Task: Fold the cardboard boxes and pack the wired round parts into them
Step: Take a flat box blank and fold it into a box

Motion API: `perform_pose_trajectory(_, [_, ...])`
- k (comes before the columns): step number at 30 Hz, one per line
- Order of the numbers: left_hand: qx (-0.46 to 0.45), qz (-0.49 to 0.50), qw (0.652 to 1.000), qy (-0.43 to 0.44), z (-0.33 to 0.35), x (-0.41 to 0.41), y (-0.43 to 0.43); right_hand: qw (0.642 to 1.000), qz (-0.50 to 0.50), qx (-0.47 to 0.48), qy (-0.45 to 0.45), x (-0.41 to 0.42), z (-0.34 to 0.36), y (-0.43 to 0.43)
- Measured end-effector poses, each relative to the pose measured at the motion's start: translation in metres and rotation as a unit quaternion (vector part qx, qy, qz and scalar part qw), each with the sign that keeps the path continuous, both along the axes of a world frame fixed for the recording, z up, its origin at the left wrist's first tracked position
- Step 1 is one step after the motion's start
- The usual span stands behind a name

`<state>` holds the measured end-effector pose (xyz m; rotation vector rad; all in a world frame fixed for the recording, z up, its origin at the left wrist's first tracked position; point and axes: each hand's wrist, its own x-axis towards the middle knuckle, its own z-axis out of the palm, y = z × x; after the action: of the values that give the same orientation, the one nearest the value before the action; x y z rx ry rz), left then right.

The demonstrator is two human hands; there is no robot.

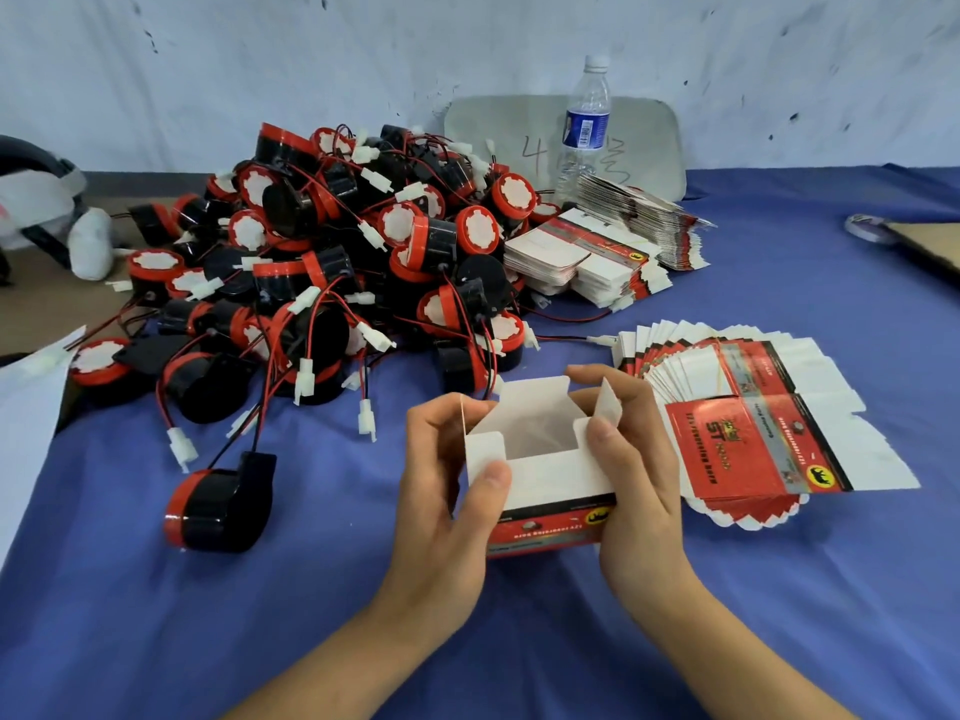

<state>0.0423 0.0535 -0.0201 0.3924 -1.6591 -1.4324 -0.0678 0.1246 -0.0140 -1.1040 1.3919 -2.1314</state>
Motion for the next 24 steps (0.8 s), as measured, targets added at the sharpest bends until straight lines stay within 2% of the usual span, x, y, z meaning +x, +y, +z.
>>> perform_pose_trajectory(7, [0.09, -0.031, 0.995, 0.018, -0.001, 0.002, 0.003, 1.0, 0.004, 0.019, 0.022, 0.001, -0.004, 0.001])
perform_pose_trajectory(12, [0.103, -0.003, 0.995, -0.014, 0.0, 0.0, 0.0, 0.998, -0.007, 0.043, 0.033, 0.001, -0.005, -0.001])
perform_pose_trajectory(19, [0.056, 0.006, 0.998, -0.033, 0.004, -0.002, -0.005, 0.998, -0.01, 0.06, -0.025, 0.004, -0.009, -0.003])
perform_pose_trajectory(22, [0.054, -0.003, 0.998, -0.042, 0.002, -0.001, -0.007, 0.996, -0.045, 0.071, 0.02, 0.004, -0.008, -0.004])
perform_pose_trajectory(24, [0.016, 0.006, 0.998, -0.067, 0.0, -0.001, -0.007, 0.994, -0.064, 0.072, 0.05, 0.003, -0.007, -0.004])
